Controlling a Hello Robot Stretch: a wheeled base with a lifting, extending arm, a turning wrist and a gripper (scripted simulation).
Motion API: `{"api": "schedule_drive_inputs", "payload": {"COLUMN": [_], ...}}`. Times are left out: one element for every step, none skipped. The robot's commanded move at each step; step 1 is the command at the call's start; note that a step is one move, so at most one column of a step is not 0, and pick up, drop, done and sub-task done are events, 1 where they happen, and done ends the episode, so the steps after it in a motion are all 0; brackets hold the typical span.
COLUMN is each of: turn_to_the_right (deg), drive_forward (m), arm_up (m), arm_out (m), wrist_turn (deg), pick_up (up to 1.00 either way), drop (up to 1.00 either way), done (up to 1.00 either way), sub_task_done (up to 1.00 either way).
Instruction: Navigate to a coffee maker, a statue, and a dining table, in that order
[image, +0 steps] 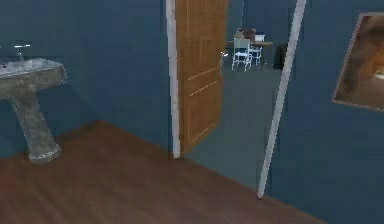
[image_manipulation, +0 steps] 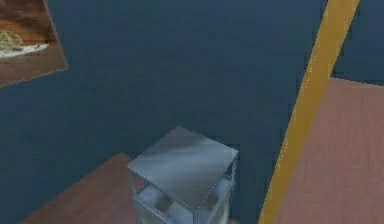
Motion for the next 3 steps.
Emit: {"api": "schedule_drive_inputs", "payload": {"turn_to_the_right": [0.0, 9.0, 0.0], "drive_forward": [1.00, 0.00, 0.40], "arm_up": [0.00, 0.00, 0.00], "arm_out": [0.00, 0.00, 0.00], "wrist_turn": [0.0, 0.0, 0.0], "pick_up": [0.00, 0.00, 0.00], "drop": [0.00, 0.00, 0.00], "done": [0.00, 0.00, 0.00], "sub_task_done": [0.00, 0.00, 0.00]}}
